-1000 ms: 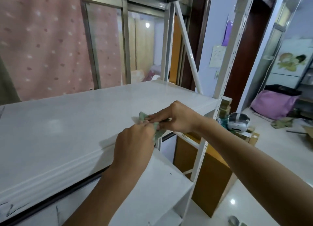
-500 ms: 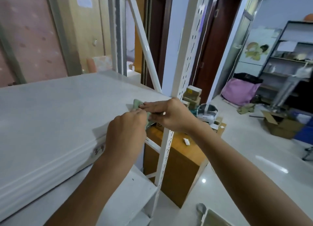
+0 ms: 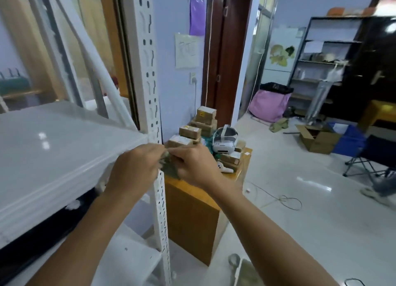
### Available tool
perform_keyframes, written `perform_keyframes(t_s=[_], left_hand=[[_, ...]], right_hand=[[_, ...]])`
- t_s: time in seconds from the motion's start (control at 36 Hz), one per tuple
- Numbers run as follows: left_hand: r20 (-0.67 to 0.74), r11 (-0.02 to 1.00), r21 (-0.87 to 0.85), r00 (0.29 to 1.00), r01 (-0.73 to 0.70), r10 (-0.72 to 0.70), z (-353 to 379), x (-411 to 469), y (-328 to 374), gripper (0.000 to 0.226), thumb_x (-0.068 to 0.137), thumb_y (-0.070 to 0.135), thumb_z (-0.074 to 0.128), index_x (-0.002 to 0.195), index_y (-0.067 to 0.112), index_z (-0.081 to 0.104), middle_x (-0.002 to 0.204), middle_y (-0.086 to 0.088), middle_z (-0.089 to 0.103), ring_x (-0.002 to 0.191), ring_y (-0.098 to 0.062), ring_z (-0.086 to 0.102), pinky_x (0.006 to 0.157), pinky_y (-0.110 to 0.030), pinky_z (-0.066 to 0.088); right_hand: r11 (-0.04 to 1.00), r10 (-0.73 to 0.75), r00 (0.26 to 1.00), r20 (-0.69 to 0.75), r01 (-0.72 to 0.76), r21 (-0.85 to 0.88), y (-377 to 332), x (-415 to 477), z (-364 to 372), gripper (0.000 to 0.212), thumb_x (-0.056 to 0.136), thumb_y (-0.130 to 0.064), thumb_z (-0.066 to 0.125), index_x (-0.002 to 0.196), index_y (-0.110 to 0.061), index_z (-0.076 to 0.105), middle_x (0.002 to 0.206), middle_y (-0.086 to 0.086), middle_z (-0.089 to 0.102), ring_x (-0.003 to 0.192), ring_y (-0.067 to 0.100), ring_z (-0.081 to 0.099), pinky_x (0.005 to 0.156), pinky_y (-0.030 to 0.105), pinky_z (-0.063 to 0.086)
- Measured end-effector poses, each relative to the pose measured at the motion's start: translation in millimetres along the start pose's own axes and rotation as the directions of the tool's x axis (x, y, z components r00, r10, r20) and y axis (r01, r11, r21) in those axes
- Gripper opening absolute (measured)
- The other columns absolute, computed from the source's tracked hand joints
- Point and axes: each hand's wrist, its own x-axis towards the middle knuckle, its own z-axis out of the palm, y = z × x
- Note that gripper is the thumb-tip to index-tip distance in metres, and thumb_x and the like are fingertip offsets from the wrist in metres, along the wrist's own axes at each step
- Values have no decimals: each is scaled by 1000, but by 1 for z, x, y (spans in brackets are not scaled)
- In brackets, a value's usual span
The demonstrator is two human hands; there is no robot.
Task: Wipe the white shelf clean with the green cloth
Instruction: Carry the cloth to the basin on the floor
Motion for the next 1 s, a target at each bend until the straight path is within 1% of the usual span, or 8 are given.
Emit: perform_keyframes(t_s=[0.14,0.25,0.39,0.5,0.67,0.81,0.89,1.0], left_hand=[[-92,953,-294,995,-67,41,60,17,60,13,92,11,76,106,13,77,99,-1,77,82,-24,73,67,-38,62],[207,858,-464,968,222,-138,111,34,119,15,91,26,82,99,32,71,98,12,71,86,-15,67,71,-39,57],[703,512,-560,701,651,-122,195,19,196,8,93,21,81,91,28,77,87,5,76,88,-16,71,75,-30,56],[894,171,-422,440,890,-84,266,-21,252,9,96,10,74,90,8,81,84,-8,80,87,-27,73,73,-31,55],[989,-202,-56,82,978,122,327,-46,316,39,108,32,55,114,-1,75,111,-19,79,92,-28,78,82,-36,60],[946,-276,-54,138,960,295,363,-35,342,50,92,32,70,125,-5,68,129,-25,72,107,-30,76,84,-34,65],[902,-211,-95,174,973,395,389,-30,344,91,65,28,102,140,0,58,138,-27,66,123,-37,68,92,-36,63],[903,-10,-173,162,985,399,420,-20,356,79,65,-7,90,136,10,60,134,-19,68,120,-32,70,91,-32,63]], right_hand=[[984,175,981,-78,-173,38,65,-62,-38,27,92,-32,57,112,-27,74,94,-11,74,79,4,64,66,21,52],[899,433,901,23,-434,56,115,-117,-65,23,93,-35,62,113,-31,71,96,-15,71,77,-4,57,65,12,45],[459,807,533,254,-837,298,177,-209,-80,30,81,-49,66,104,-30,68,92,-1,73,77,13,69,63,32,59],[-10,838,225,497,-905,426,213,-293,-87,48,81,-59,67,99,-14,66,87,5,70,71,16,65,62,30,54],[-342,718,167,676,-761,551,247,-383,-104,62,87,-55,66,121,-3,64,102,8,69,88,20,61,70,25,46],[-394,737,205,644,-643,656,275,-424,-110,47,86,-27,76,125,-4,64,122,18,67,105,25,66,89,36,51],[-445,732,201,651,-583,680,295,-438,-107,52,82,-20,78,129,-5,62,128,19,65,117,31,62,100,43,45],[-375,817,55,574,-705,602,317,-443,-106,36,86,-1,68,121,-7,66,105,6,74,93,16,70,67,21,51]])
